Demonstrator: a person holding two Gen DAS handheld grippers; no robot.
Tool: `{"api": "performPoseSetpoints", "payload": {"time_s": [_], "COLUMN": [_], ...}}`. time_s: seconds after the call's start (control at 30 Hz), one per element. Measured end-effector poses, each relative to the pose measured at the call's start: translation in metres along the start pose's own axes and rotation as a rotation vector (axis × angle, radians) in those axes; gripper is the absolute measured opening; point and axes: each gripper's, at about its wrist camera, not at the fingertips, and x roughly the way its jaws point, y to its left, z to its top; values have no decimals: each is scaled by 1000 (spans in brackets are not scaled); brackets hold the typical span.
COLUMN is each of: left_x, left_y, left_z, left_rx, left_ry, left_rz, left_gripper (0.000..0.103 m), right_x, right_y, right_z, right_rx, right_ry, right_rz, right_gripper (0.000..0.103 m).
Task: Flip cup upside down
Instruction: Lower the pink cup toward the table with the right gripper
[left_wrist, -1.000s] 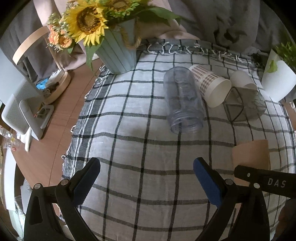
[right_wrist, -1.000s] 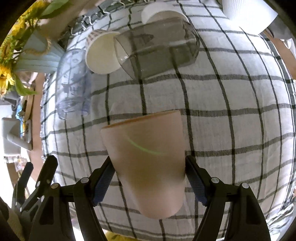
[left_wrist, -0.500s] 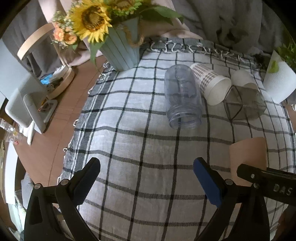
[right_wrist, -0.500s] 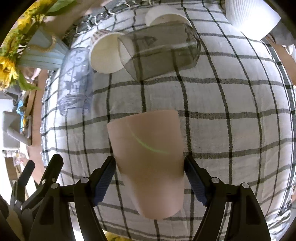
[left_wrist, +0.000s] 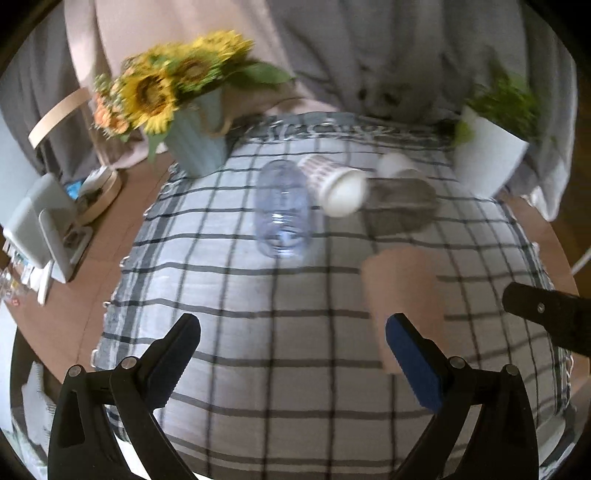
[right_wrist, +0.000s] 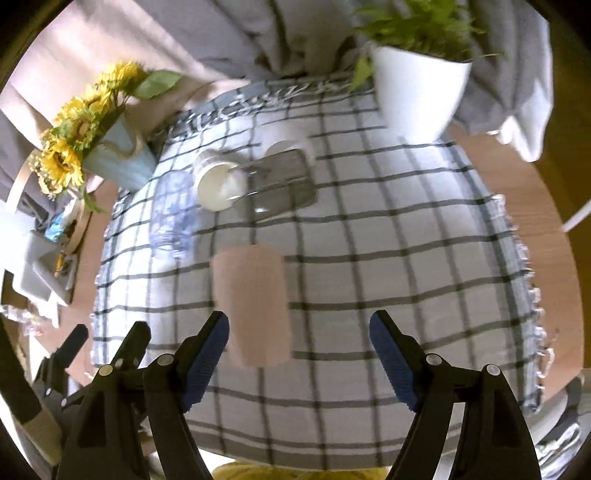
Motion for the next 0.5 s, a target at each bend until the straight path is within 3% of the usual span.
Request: {"api": "performPoseSetpoints", "payload": {"time_s": [0.5], "left_x": [3], "left_y": [-87], "left_z": [-52], "left_rx": [101], "left_ry": [-98], "left_rz": [-16], "left_gripper": [102], "right_x": [12], "right_y": [-77], "right_z": [-40], "right_rx": [-21], "right_ry": [36], "right_rz": [-110], "right_gripper": [78]}}
